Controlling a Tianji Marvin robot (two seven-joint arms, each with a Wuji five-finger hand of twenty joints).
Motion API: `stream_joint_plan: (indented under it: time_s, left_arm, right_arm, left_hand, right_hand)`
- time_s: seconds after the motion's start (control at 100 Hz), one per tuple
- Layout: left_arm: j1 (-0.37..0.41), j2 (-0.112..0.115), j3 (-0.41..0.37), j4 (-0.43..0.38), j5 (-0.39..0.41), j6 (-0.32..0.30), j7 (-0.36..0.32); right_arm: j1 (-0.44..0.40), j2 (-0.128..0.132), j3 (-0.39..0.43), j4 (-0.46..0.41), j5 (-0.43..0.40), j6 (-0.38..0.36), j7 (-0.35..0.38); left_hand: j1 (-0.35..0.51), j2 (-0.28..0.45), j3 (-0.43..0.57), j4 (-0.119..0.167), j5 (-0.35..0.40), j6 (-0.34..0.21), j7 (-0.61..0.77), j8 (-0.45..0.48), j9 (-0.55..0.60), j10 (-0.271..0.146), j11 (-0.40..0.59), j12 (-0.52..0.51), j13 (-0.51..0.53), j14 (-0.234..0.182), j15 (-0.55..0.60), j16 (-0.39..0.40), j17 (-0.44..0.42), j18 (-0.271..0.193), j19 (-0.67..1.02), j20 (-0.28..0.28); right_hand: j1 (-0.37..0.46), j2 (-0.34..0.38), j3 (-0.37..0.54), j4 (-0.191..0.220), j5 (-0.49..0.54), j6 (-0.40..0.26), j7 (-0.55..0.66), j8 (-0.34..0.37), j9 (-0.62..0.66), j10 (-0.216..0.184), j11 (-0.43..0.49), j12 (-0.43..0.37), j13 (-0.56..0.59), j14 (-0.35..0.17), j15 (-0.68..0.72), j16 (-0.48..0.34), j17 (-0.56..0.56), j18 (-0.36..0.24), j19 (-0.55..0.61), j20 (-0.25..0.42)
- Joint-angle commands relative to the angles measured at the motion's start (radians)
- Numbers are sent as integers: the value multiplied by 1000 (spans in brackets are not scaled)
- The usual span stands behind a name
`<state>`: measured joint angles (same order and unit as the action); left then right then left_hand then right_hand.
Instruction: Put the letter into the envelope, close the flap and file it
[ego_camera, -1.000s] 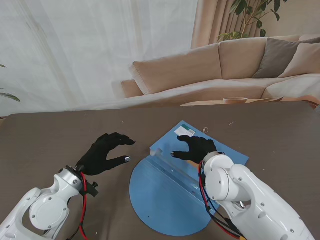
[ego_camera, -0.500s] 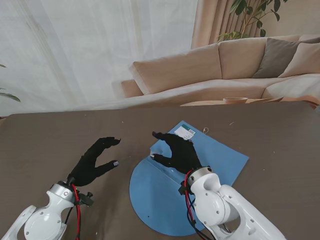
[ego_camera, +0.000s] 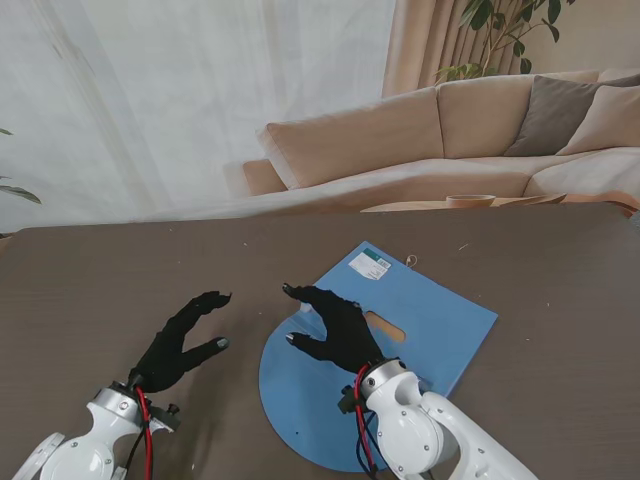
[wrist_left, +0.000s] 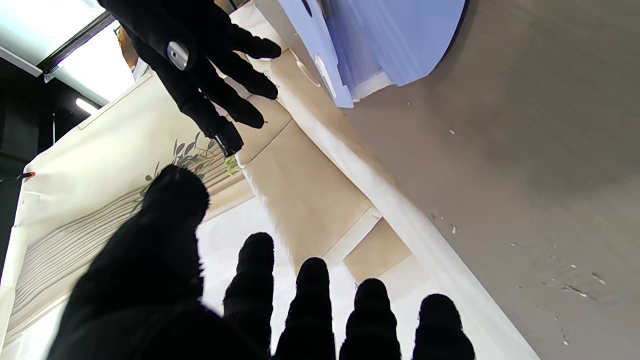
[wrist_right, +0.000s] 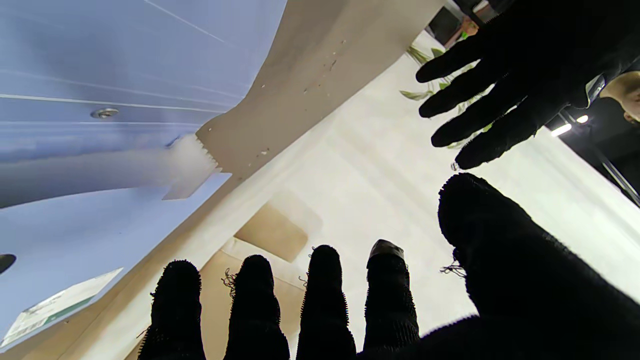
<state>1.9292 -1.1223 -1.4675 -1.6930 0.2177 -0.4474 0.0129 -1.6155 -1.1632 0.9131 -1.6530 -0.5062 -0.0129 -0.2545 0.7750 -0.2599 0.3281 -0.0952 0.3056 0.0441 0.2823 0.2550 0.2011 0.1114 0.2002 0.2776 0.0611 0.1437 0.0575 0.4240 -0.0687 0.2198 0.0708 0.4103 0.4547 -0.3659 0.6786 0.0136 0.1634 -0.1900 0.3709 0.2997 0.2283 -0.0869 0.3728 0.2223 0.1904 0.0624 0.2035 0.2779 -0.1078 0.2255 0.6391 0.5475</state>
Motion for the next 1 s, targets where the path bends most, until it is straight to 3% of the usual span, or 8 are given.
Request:
stream_joint_plan:
  time_s: [0.0,0.36,0.54,0.99]
  left_arm:
    - [6,-5,5,-2,13,-1,0]
    - [-1,-9,9,5,-45,-13,-5]
    - [4,-5,5,-7,-28,6,-15]
    - [0,-1,15,-16,-47,23,-40]
  right_arm:
    - [-7,-2,-1,-4,-8,2,37]
    - [-13,2,3,9,24,-25,61]
    - [-18,2,5,2,33,-34,66]
    - [-29,6,27,-6,38,-36,76]
  left_hand:
    - [4,36,-21,38,-22,-33,-6,-12,-19,-41,-22,-12,-29,-39,-9,-22,3,-42,-21,-23]
    - [-33,118,-54,29,-36,-47,-3,-22,-29,-43,-41,-20,-30,-59,-19,-44,4,-64,-28,-47]
    - [3,86,-62,37,-49,-56,0,-27,-33,-52,-59,-24,-27,-63,-33,-82,9,-69,-39,-75]
    - [12,104,-78,39,-42,-64,7,-30,-35,-62,-74,-33,-28,-68,-39,-135,14,-77,-53,-120]
  right_hand:
    - [-30,-9,6,-20,-36,-36,-17,-20,-36,-35,-19,-15,-47,-54,-19,-22,-14,-38,-20,-8]
    - [-58,27,-52,-31,-55,-36,-38,-32,-35,-41,-75,-38,-66,-63,-36,-37,-19,-40,-53,-15]
    - [-55,34,-64,-30,-59,-37,-43,-33,-37,-41,-83,-41,-68,-65,-38,-37,-22,-39,-54,-10]
    - [-49,43,-87,-26,-58,-41,-54,-33,-35,-47,-98,-46,-69,-67,-41,-37,-21,-39,-64,2]
